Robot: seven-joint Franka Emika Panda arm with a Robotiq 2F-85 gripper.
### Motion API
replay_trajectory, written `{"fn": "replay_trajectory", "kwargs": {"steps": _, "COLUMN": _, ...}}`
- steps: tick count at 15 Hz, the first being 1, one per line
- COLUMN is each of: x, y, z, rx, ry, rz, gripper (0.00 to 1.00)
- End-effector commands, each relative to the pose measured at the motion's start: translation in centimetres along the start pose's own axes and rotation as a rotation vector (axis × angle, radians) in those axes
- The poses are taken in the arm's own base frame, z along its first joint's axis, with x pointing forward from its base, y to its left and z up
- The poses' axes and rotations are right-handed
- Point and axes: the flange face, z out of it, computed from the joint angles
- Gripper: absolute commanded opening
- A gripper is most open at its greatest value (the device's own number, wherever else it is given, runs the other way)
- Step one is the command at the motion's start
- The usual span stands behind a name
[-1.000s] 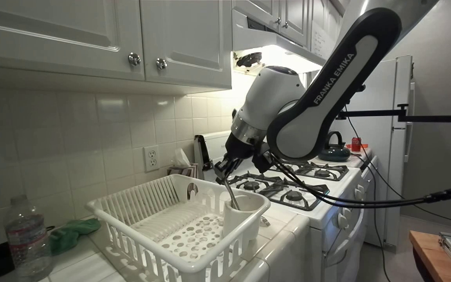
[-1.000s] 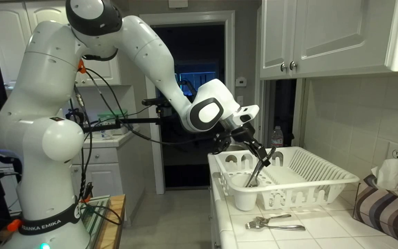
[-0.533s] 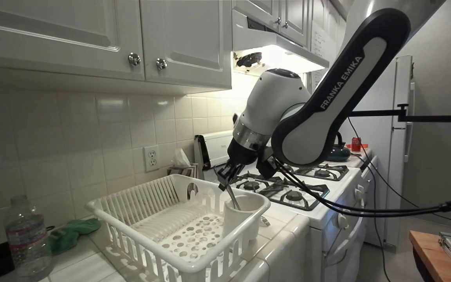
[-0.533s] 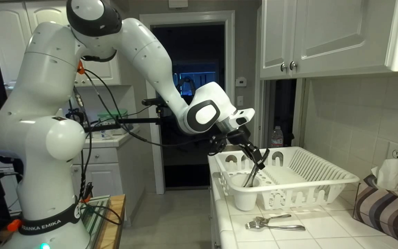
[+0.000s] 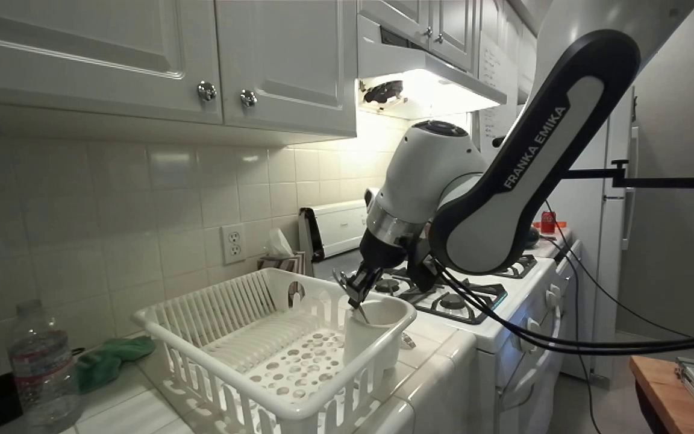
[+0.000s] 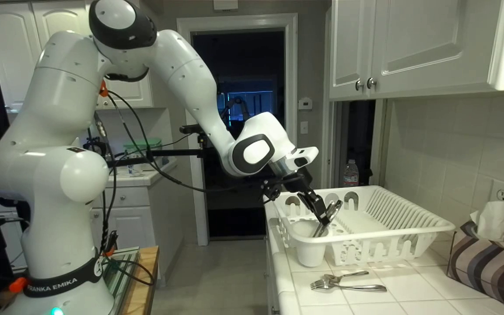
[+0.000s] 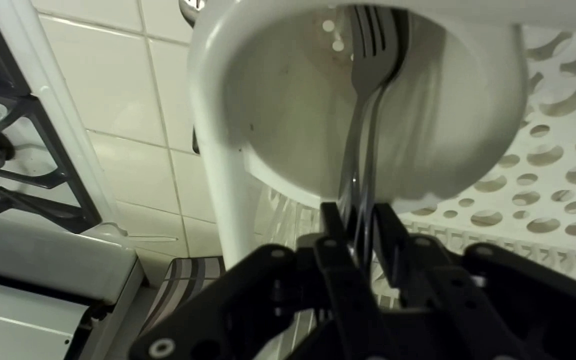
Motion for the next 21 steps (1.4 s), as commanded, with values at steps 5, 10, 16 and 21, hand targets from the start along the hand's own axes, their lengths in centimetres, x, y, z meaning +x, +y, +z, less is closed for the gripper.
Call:
{"fn": "replay_trajectory", "kwargs": {"steps": 5, "x": -0.7, "y": 0.0, "z": 0.7, "rx": -0.030, "ry": -0.002, "rz": -0.016, "gripper": 0.00}}
{"fn": "replay_trajectory", "kwargs": {"steps": 10, "x": -0.4, "y": 0.0, "z": 0.8, "rx": -0.021, "ry": 0.024, "rz": -0.014, "gripper": 0.52}}
{"fn": "replay_trajectory", "kwargs": {"steps": 16, "x": 0.3, "y": -0.2, "z": 0.5, "rx": 0.008, "ry": 0.099, "rz": -0.021, "gripper": 0.95}}
{"fn": "replay_trajectory", "kwargs": {"steps": 21, "x": -0.1, "y": -0.9, "z": 1.1, "rx": 0.027, "ry": 0.128, "rz": -0.041, "gripper": 0.84}}
